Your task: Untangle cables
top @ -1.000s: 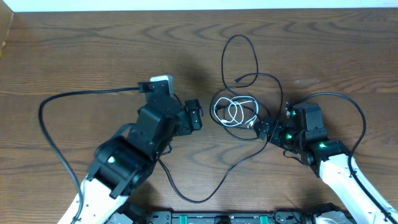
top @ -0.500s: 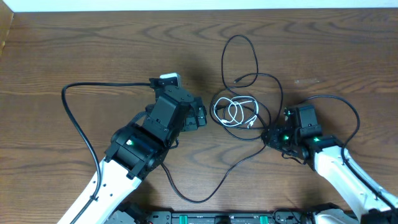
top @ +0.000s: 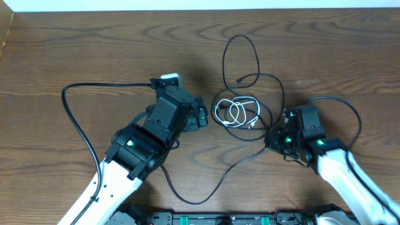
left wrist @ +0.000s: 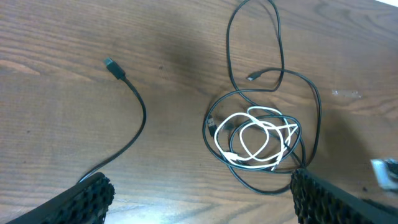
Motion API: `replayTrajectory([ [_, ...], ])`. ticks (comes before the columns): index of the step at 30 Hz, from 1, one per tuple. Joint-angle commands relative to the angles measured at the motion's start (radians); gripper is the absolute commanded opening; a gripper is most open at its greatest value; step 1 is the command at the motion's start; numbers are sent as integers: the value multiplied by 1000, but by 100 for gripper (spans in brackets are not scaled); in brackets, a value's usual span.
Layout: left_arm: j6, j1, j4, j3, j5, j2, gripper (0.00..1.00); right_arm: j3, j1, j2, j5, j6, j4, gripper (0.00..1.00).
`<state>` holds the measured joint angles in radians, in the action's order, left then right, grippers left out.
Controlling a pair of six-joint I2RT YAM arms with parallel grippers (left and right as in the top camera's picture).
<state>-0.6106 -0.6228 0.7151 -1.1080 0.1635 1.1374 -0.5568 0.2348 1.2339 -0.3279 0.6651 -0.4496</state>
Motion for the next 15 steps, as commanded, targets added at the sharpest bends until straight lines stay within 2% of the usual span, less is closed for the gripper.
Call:
replayTrajectory([
  [1,-13,5,3,-7,16,-2,91,-50,2,-177,52,-20,-66,1],
  [8,-16,5,2,-7,6,-2,91,-138,2,-494,343,-35,-255,1],
  [10,-16,5,2,-7,6,-2,91,-187,2,-586,376,-71,-232,1],
  [15,-16,5,3,-7,6,-2,91,-278,2,-617,409,-105,-184,1],
])
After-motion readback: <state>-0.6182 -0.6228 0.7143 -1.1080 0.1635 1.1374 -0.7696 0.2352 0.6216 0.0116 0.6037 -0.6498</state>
